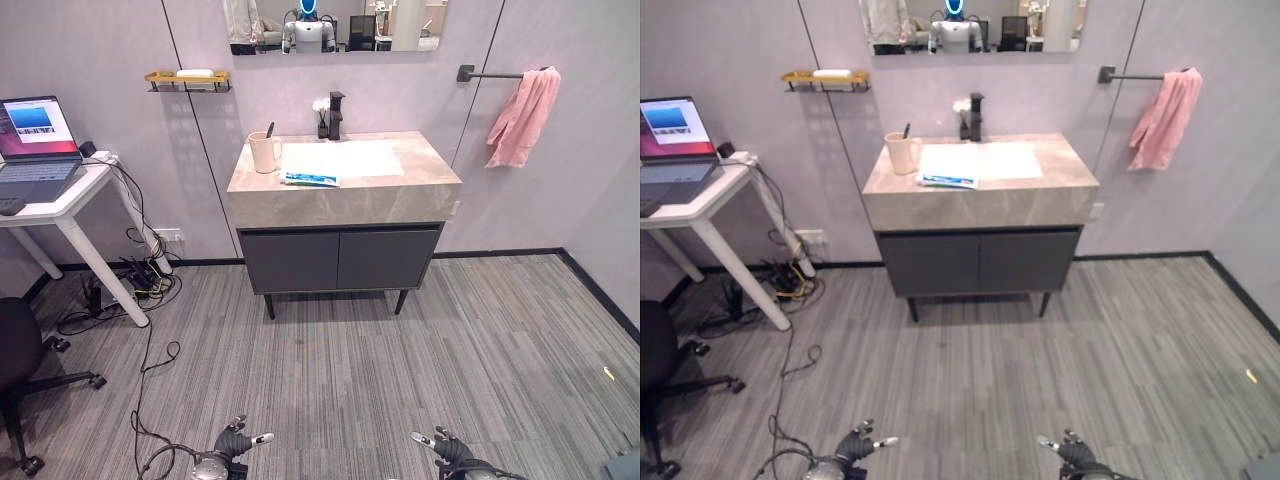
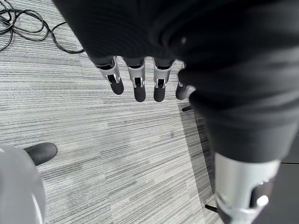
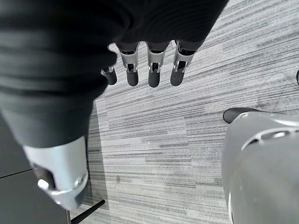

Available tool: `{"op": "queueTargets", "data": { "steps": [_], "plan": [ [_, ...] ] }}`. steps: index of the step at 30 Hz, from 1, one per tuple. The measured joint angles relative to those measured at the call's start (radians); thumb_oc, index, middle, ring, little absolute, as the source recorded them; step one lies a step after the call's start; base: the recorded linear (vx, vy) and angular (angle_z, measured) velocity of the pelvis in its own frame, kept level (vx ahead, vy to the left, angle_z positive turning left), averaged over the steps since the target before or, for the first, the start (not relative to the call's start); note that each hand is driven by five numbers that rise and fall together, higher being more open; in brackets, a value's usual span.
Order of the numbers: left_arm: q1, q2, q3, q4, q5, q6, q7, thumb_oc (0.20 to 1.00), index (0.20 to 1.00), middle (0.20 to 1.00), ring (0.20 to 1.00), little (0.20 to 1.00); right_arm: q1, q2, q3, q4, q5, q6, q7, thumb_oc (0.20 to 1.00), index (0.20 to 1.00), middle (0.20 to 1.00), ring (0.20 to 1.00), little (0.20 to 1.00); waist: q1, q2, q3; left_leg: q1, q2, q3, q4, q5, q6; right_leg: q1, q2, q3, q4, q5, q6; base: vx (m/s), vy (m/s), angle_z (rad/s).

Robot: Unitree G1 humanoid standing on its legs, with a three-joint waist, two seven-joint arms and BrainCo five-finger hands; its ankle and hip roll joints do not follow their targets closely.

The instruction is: Put brush and paste in cup on sink, flatten towel.

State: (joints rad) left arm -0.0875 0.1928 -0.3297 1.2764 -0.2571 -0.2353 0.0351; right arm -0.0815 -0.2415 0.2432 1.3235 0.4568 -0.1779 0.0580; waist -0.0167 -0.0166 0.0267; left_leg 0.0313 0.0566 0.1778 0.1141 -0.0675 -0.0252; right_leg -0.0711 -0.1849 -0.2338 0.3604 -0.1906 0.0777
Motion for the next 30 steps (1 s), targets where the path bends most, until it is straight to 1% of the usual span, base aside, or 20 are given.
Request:
{"op": "queueTargets", "data": {
  "steps": [3, 5, 6, 9, 10, 11, 13, 14, 15, 18, 19, 20, 21, 22, 24, 25, 27, 28, 29, 30],
  "plan": [
    [-0.009, -0.001, -0.005, 0.0, 0.0, 0.0, 0.0, 1.0, 1.0, 1.0, 1.0, 1.0, -0.002, -0.003, -0.027, -0.001, 0.005, 0.0, 0.003, 1.0, 1.0, 1.0, 1.0, 1.0, 0.0, -0.001, 0.003, 0.0, -0.007, -0.001, 0.003, -0.004, 0.006, -0.006, -0.009, 0.001, 0.007, 0.0, 0.006, 0.0, 0.152, 0.02],
    [-0.013, -0.002, -0.011, -0.002, 0.001, 0.0, 0.0, 1.0, 1.0, 1.0, 1.0, 1.0, -0.006, -0.003, -0.056, 0.0, 0.051, 0.001, 0.008, 1.0, 1.0, 1.0, 1.0, 1.0, 0.001, -0.009, 0.008, -0.007, -0.026, 0.001, 0.01, -0.009, 0.013, -0.016, -0.021, 0.003, 0.007, 0.002, 0.011, 0.0, 0.175, 0.0],
    [-0.022, -0.003, -0.016, 0.0, 0.001, 0.0, 0.0, 1.0, 1.0, 1.0, 1.0, 1.0, -0.01, -0.005, -0.069, 0.002, 0.084, 0.001, 0.009, 1.0, 1.0, 1.0, 1.0, 1.0, 0.0, -0.011, 0.014, -0.019, -0.035, -0.001, 0.028, -0.016, 0.024, -0.022, -0.034, 0.006, 0.021, 0.008, 0.019, -0.02, 0.224, 0.02],
    [-0.032, -0.001, -0.017, 0.0, 0.001, -0.001, -0.002, 1.0, 1.0, 1.0, 1.0, 1.0, -0.013, -0.005, -0.062, 0.002, 0.09, 0.004, 0.009, 1.0, 1.0, 1.0, 1.0, 1.0, 0.001, -0.028, 0.028, -0.034, -0.067, -0.001, 0.047, -0.039, 0.05, -0.034, -0.061, 0.017, 0.055, 0.021, 0.043, -0.01, 0.177, 0.03],
    [-0.04, 0.0, -0.017, 0.0, 0.001, -0.001, -0.002, 1.0, 1.0, 1.0, 1.0, 1.0, -0.021, -0.003, -0.06, 0.001, 0.09, 0.004, 0.009, 1.0, 1.0, 1.0, 1.0, 1.0, 0.001, -0.031, 0.047, -0.03, -0.071, -0.001, 0.046, -0.045, 0.053, -0.056, -0.071, 0.048, 0.106, 0.044, 0.058, 0.01, 0.171, 0.05],
    [-0.045, 0.0, -0.018, 0.0, 0.001, -0.001, -0.002, 1.0, 1.0, 1.0, 1.0, 1.0, -0.026, 0.001, -0.06, -0.001, 0.091, 0.005, 0.009, 1.0, 1.0, 1.0, 1.0, 1.0, 0.002, -0.03, 0.059, -0.03, -0.076, -0.002, 0.039, -0.043, 0.058, -0.093, -0.075, 0.07, 0.16, 0.086, 0.063, 0.03, 0.162, 0.0],
    [-0.048, 0.006, -0.022, -0.001, 0.004, -0.001, -0.002, 1.0, 1.0, 1.0, 1.0, 1.0, -0.039, 0.012, -0.056, -0.015, 0.11, 0.005, 0.011, 1.0, 1.0, 1.0, 1.0, 1.0, 0.003, -0.028, 0.082, -0.022, -0.083, -0.005, 0.021, -0.035, 0.078, -0.153, -0.078, 0.103, 0.237, 0.161, 0.054, 0.1, 0.116, -0.13],
    [-0.045, 0.012, -0.03, 0.0, 0.015, -0.001, -0.002, 1.0, 1.0, 1.0, 1.0, 1.0, -0.044, 0.02, -0.055, -0.024, 0.12, 0.004, 0.012, 1.0, 1.0, 1.0, 1.0, 1.0, 0.003, -0.033, 0.103, -0.01, -0.089, -0.004, 0.017, -0.034, 0.089, -0.163, -0.082, 0.116, 0.258, 0.191, 0.048, 0.09, 0.054, -0.13],
    [-0.037, 0.019, -0.036, 0.002, 0.035, 0.0, -0.003, 1.0, 1.0, 1.0, 1.0, 1.0, -0.042, 0.03, -0.051, -0.026, 0.12, 0.005, 0.014, 1.0, 1.0, 1.0, 1.0, 1.0, 0.002, -0.033, 0.111, -0.002, -0.093, -0.003, 0.011, -0.035, 0.098, -0.183, -0.087, 0.117, 0.266, 0.166, 0.057, 0.08, 0.03, -0.11],
    [-0.029, 0.032, -0.035, 0.012, 0.041, 0.005, -0.003, 1.0, 1.0, 1.0, 1.0, 1.0, -0.042, 0.048, -0.02, -0.027, 0.119, 0.006, 0.02, 1.0, 1.0, 1.0, 1.0, 1.0, 0.0, -0.047, 0.112, 0.0, -0.108, -0.003, -0.006, -0.033, 0.114, -0.177, -0.074, 0.113, 0.172, 0.152, 0.063, 0.13, -0.033, -0.03],
    [-0.04, 0.028, -0.03, 0.031, 0.04, 0.004, -0.001, 1.0, 1.0, 1.0, 1.0, 1.0, -0.045, 0.044, 0.001, -0.032, 0.115, 0.006, 0.019, 1.0, 1.0, 1.0, 1.0, 1.0, 0.001, -0.048, 0.114, -0.003, -0.116, -0.004, -0.012, -0.033, 0.116, -0.188, -0.074, 0.107, 0.111, 0.15, 0.068, 0.09, -0.066, 0.01],
    [-0.053, 0.023, -0.007, 0.041, 0.039, 0.005, 0.0, 1.0, 1.0, 1.0, 1.0, 1.0, -0.049, 0.039, 0.014, -0.045, 0.106, 0.007, 0.017, 1.0, 1.0, 1.0, 1.0, 1.0, -0.003, -0.044, 0.114, -0.017, -0.122, -0.006, -0.011, -0.032, 0.122, -0.185, -0.077, 0.092, -0.021, 0.156, 0.085, 0.16, -0.104, 0.03],
    [-0.06, 0.024, -0.007, 0.041, 0.039, 0.005, 0.001, 1.0, 1.0, 1.0, 1.0, 1.0, -0.049, 0.039, 0.014, -0.057, 0.102, 0.007, 0.014, 1.0, 1.0, 1.0, 1.0, 1.0, -0.003, -0.044, 0.12, -0.017, -0.125, -0.007, -0.012, -0.03, 0.124, -0.193, -0.077, 0.092, -0.06, 0.175, 0.092, 0.28, -0.146, 0.21],
    [-0.074, 0.025, -0.008, 0.043, 0.039, 0.005, 0.007, 1.0, 1.0, 1.0, 1.0, 1.0, -0.054, 0.039, 0.052, -0.089, 0.069, 0.007, 0.006, 1.0, 1.0, 1.0, 1.0, 1.0, -0.012, -0.042, 0.129, -0.019, -0.135, -0.02, -0.014, -0.036, 0.121, -0.204, -0.08, 0.098, -0.175, 0.219, 0.122, 0.33, -0.158, 0.26],
    [-0.08, 0.025, -0.008, 0.043, 0.039, 0.004, 0.024, 1.0, 1.0, 1.0, 1.0, 1.0, -0.061, 0.041, 0.058, -0.133, 0.043, 0.007, 0.005, 1.0, 1.0, 1.0, 1.0, 1.0, -0.027, -0.045, 0.133, -0.012, -0.148, -0.031, -0.014, -0.049, 0.119, -0.21, -0.102, 0.064, -0.271, 0.287, 0.121, 0.32, -0.146, 0.25],
    [-0.077, 0.021, -0.001, 0.043, 0.038, 0.005, 0.029, 1.0, 1.0, 1.0, 1.0, 1.0, -0.066, 0.041, 0.06, -0.15, 0.038, 0.007, 0.004, 1.0, 1.0, 1.0, 1.0, 1.0, -0.029, -0.045, 0.134, 0.003, -0.149, -0.036, -0.014, -0.061, 0.111, -0.211, -0.094, 0.067, -0.284, 0.315, 0.116, 0.26, -0.141, 0.2],
    [-0.065, 0.019, 0.003, 0.042, 0.035, 0.005, 0.031, 1.0, 1.0, 1.0, 1.0, 1.0, -0.056, 0.044, 0.064, -0.188, 0.038, 0.005, -0.003, 1.0, 1.0, 1.0, 1.0, 1.0, -0.05, -0.048, 0.124, 0.026, -0.141, -0.073, -0.01, -0.085, 0.092, -0.205, -0.081, 0.1, -0.244, 0.328, 0.096, 0.26, -0.204, 0.46],
    [-0.064, 0.019, 0.003, 0.042, 0.031, 0.005, 0.031, 1.0, 1.0, 1.0, 1.0, 1.0, -0.056, 0.046, 0.064, -0.186, 0.037, 0.005, -0.006, 1.0, 1.0, 1.0, 1.0, 1.0, -0.051, -0.053, 0.118, 0.04, -0.133, -0.087, -0.014, -0.093, 0.081, -0.205, -0.072, 0.085, -0.213, 0.331, 0.09, 0.19, -0.174, 0.46],
    [-0.058, 0.019, 0.003, 0.041, 0.029, 0.005, 0.031, 1.0, 1.0, 1.0, 1.0, 1.0, -0.057, 0.045, 0.069, -0.185, 0.033, 0.006, -0.011, 1.0, 1.0, 1.0, 1.0, 1.0, -0.045, -0.057, 0.106, 0.052, -0.116, -0.093, -0.011, -0.113, 0.061, -0.204, -0.048, 0.08, -0.183, 0.327, 0.082, 0.29, -0.249, 0.27],
    [-0.047, 0.019, 0.002, 0.041, 0.027, 0.006, 0.032, 1.0, 1.0, 1.0, 1.0, 1.0, -0.058, 0.043, 0.075, -0.186, 0.019, 0.006, -0.011, 1.0, 1.0, 1.0, 1.0, 1.0, -0.049, -0.056, 0.092, 0.057, -0.1, -0.102, -0.006, -0.124, 0.036, -0.193, -0.028, 0.07, -0.182, 0.318, 0.046, 0.19, -0.161, 0.22]
  ]
}}
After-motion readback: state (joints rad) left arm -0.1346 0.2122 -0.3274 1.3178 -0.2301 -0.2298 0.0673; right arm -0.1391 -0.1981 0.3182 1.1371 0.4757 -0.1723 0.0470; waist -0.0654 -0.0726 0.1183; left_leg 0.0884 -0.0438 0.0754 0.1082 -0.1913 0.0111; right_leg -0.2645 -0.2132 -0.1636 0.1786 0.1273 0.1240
